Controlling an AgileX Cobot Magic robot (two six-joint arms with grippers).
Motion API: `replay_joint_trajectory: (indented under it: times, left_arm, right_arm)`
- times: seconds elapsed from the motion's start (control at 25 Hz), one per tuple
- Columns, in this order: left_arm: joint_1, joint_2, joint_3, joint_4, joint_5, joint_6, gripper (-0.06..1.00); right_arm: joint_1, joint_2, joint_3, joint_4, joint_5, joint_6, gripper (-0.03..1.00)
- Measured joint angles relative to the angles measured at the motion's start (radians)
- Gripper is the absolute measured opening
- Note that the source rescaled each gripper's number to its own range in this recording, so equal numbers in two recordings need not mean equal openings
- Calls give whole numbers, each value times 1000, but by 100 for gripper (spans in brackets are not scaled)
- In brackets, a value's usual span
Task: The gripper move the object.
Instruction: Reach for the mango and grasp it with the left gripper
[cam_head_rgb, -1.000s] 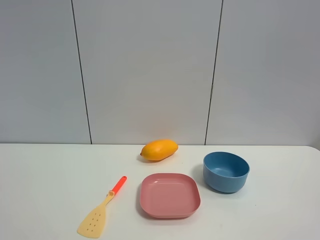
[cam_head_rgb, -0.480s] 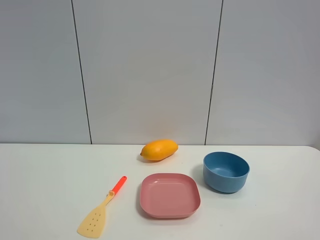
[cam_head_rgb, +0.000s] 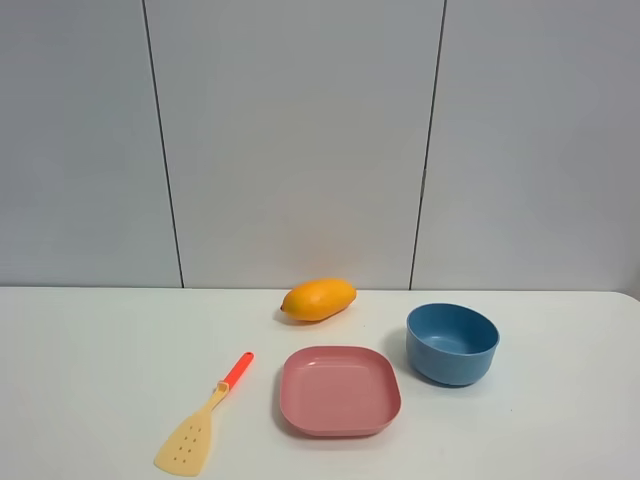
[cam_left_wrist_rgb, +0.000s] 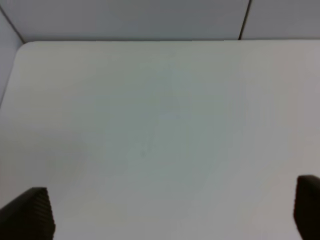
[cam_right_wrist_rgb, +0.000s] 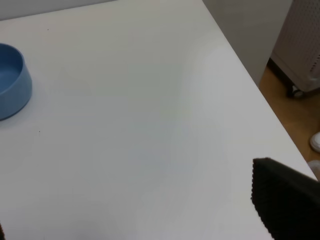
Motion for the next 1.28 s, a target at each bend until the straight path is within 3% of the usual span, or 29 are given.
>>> replay_joint_trajectory:
  times: [0.36,0.48,0.64,0.8,0.88,1.28]
  left_arm:
    - [-323,584,-393,57,-16,81,100]
    - [-381,687,-487,68,-16,119,100]
    - [-469,882,-675,71,-13,258,100]
    - [-510,1043,-835,34,29,399,100]
    - [-513,1144,-936,-22,75,477,100]
    - [-512,1409,-1231,-181,117,524,100]
  right_arm:
    - [0,0,0,0,0,0,100]
    - [0,0,0,0,0,0,100]
    - [0,0,0,0,0,0,100]
    - [0,0,0,0,0,0,100]
    - [0,0,0,0,0,0,100]
    - [0,0,0,0,0,0,100]
